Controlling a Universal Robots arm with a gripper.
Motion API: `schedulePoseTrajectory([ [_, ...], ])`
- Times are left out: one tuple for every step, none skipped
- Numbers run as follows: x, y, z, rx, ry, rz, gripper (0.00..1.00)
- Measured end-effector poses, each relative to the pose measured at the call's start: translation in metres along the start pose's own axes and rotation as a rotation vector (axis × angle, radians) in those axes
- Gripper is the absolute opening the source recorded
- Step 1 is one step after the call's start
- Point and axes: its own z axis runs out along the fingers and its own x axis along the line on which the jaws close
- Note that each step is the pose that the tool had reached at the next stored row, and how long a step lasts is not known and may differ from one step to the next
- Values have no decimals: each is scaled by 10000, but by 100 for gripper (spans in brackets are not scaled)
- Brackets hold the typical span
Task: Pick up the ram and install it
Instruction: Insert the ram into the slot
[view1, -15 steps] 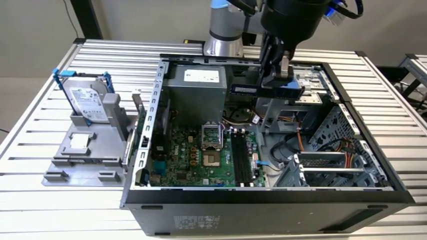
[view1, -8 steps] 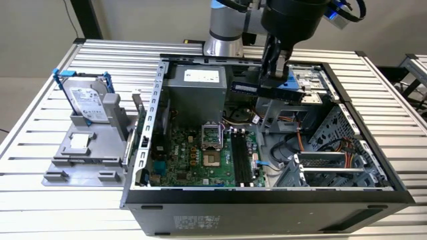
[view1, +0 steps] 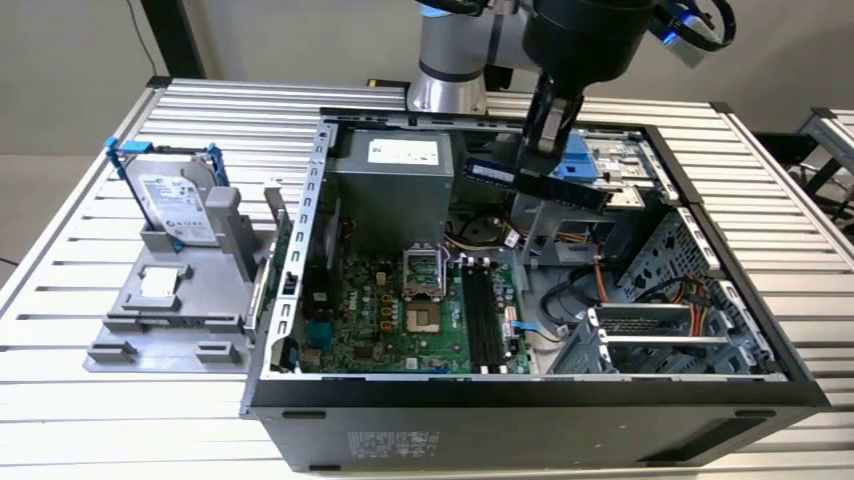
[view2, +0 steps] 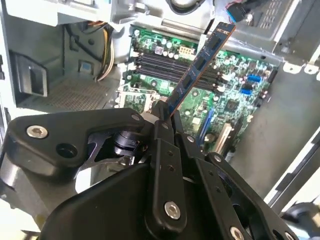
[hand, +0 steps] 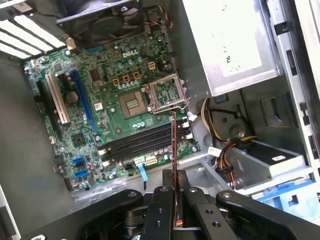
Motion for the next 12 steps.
schedulePoseTrajectory([
  [0,0,0,7,-6,184,0],
  [0,0,0,14,-11,364,0],
  [0,0,1,21,-17,549,0],
  [0,0,1,28,-22,728,0],
  [0,0,1,35,-28,909,0],
  [0,0,1,43,-33,1098,0],
  [0,0,2,50,-39,1273,0],
  [0,0,2,56,-44,1452,0],
  [0,0,2,64,-49,1632,0],
  [0,0,3,71,-55,1828,0],
  [0,0,3,77,-60,2008,0],
  [0,0,3,85,-66,2188,0],
])
